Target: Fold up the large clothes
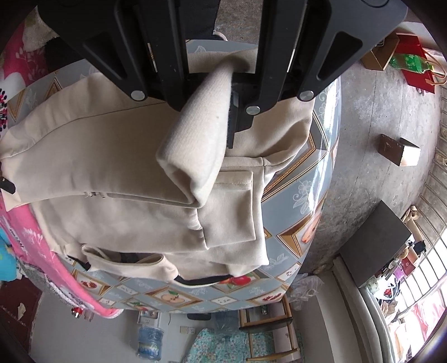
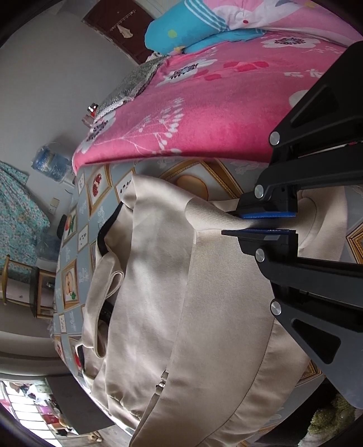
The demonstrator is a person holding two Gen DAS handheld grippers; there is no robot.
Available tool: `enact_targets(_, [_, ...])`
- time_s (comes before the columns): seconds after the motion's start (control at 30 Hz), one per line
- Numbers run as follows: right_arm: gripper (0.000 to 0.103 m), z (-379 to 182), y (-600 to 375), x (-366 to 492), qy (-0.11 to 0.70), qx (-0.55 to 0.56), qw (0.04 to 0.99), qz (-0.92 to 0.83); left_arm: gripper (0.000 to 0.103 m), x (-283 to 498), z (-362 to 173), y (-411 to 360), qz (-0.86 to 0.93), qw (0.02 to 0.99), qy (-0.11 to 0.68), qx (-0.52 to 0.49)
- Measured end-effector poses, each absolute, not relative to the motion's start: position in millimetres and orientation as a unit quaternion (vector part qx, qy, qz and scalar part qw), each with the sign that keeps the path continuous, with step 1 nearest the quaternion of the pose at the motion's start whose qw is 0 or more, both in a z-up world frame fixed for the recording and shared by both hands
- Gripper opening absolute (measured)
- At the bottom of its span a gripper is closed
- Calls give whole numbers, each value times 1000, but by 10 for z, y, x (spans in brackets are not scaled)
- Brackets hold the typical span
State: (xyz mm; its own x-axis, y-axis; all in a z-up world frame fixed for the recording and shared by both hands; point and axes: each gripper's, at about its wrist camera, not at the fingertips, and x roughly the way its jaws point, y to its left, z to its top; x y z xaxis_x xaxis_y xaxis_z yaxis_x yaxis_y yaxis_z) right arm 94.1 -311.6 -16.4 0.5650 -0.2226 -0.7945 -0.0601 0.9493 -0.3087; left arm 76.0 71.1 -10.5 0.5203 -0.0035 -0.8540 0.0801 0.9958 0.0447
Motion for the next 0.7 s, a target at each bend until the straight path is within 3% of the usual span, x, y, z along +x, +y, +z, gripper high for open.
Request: enact_targets(0.7, [5,176,-3102,574,419,-118,896,-90,5,422,230,773,-50,897,438,31])
